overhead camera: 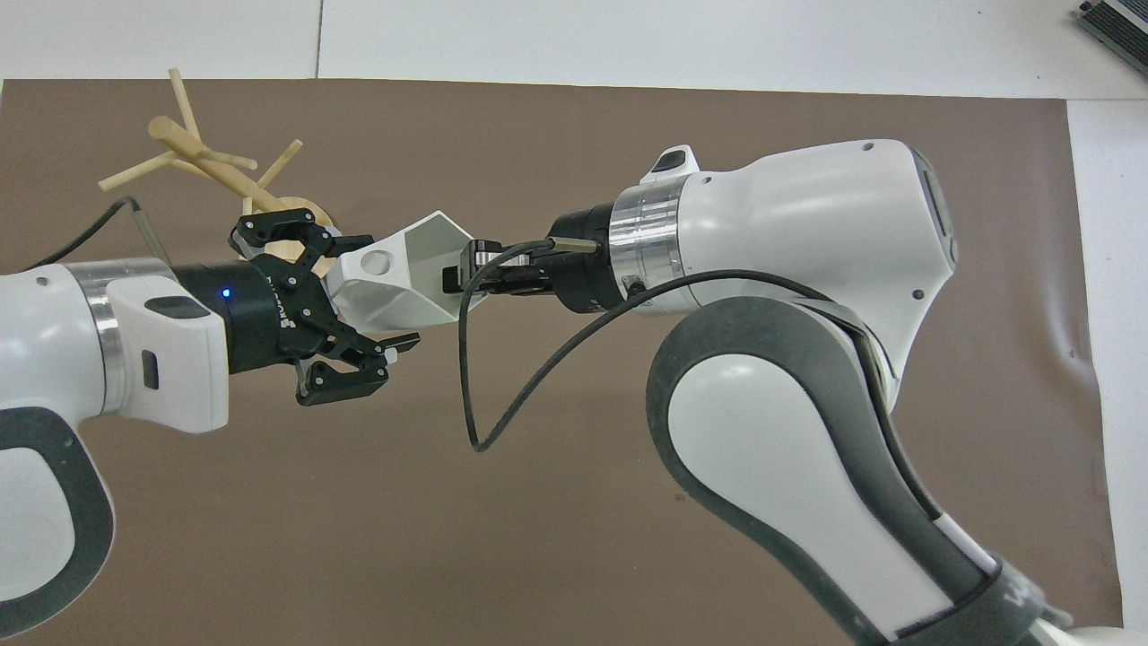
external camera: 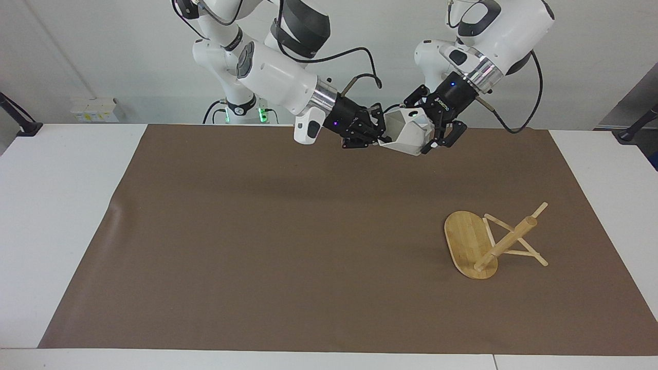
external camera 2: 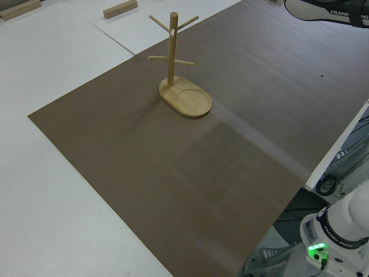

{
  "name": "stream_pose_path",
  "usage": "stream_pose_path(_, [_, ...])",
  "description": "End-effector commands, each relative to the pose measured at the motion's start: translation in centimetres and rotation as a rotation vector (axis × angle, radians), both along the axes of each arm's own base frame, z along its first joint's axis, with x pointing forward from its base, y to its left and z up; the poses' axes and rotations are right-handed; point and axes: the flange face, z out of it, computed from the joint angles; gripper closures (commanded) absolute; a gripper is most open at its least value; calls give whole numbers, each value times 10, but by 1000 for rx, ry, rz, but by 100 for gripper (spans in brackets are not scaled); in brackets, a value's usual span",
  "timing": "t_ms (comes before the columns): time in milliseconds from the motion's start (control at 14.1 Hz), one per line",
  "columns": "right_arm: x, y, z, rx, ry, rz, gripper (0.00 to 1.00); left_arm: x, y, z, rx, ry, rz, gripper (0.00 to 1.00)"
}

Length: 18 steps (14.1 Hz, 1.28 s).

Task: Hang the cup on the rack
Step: 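Close the left gripper on the white cup held by the right gripper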

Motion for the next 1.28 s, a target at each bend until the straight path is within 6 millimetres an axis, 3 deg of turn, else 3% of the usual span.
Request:
stream_pose_path(0, [2, 3, 4, 20, 15, -12, 100, -10, -6, -1, -15, -10, 32, 0])
stream_pose_path(1206, [2, 3, 4, 19, 16, -14, 100, -17, -9, -12, 32, 30, 52, 0])
